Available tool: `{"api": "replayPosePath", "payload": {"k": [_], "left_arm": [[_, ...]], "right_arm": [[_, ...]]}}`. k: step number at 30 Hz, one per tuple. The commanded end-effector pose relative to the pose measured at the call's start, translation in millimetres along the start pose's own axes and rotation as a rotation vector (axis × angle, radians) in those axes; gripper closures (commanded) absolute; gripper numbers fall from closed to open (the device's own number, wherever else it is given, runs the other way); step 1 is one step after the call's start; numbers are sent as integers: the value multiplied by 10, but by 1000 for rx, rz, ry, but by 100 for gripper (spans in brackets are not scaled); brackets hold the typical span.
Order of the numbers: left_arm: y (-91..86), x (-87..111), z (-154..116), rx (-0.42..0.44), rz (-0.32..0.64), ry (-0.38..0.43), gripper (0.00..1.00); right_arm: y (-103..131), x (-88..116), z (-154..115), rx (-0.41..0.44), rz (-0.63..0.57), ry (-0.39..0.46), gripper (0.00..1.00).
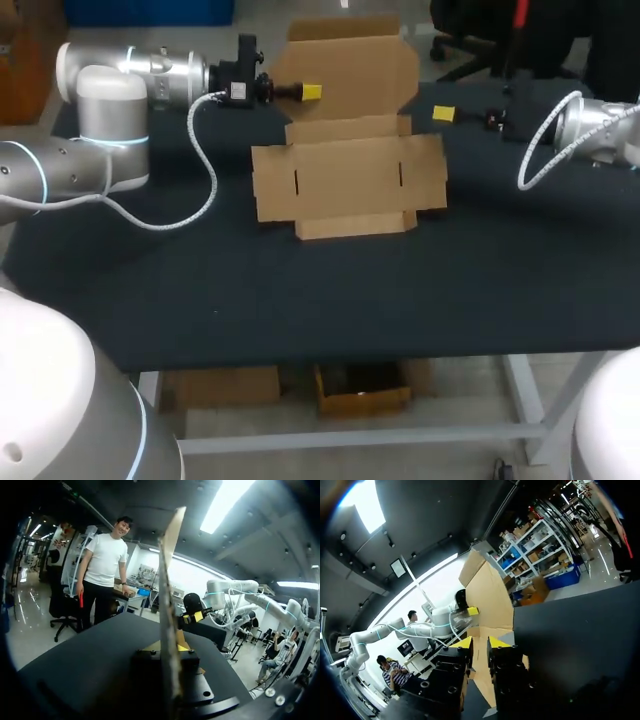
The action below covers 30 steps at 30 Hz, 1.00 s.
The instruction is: Assemble the packaging by folding the flat box into shape, placing the metal phone stand inside, and closing the box properly
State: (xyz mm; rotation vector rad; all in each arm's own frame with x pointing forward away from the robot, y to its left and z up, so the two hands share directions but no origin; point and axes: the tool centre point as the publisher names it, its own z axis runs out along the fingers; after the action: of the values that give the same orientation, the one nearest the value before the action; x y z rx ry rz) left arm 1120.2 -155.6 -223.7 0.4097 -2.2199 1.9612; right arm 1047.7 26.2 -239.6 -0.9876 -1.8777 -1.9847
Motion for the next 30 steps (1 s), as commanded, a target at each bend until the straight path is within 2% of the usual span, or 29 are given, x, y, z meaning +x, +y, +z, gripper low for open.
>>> {"api": "replayPosePath", "payload": {"k": [1, 8, 19, 28, 30], "left_arm": [[-44, -80, 37, -4, 17, 17, 100], [-113, -115, 68, -22, 56, 22, 100], [-147, -138, 87, -22, 109, 40, 100], [-155, -71, 67, -15, 121, 70, 100], [-155, -71, 67, -15, 121, 70, 100]], "right_arm": [[-67, 264, -132, 3, -9, -136, 100], [-172, 434, -222, 46, -36, -210, 100], [-579, 694, -356, 142, -91, -379, 100], [-923, 809, -438, 216, -115, -412, 100], [-923, 809, -438, 216, -115, -412, 100]]}}
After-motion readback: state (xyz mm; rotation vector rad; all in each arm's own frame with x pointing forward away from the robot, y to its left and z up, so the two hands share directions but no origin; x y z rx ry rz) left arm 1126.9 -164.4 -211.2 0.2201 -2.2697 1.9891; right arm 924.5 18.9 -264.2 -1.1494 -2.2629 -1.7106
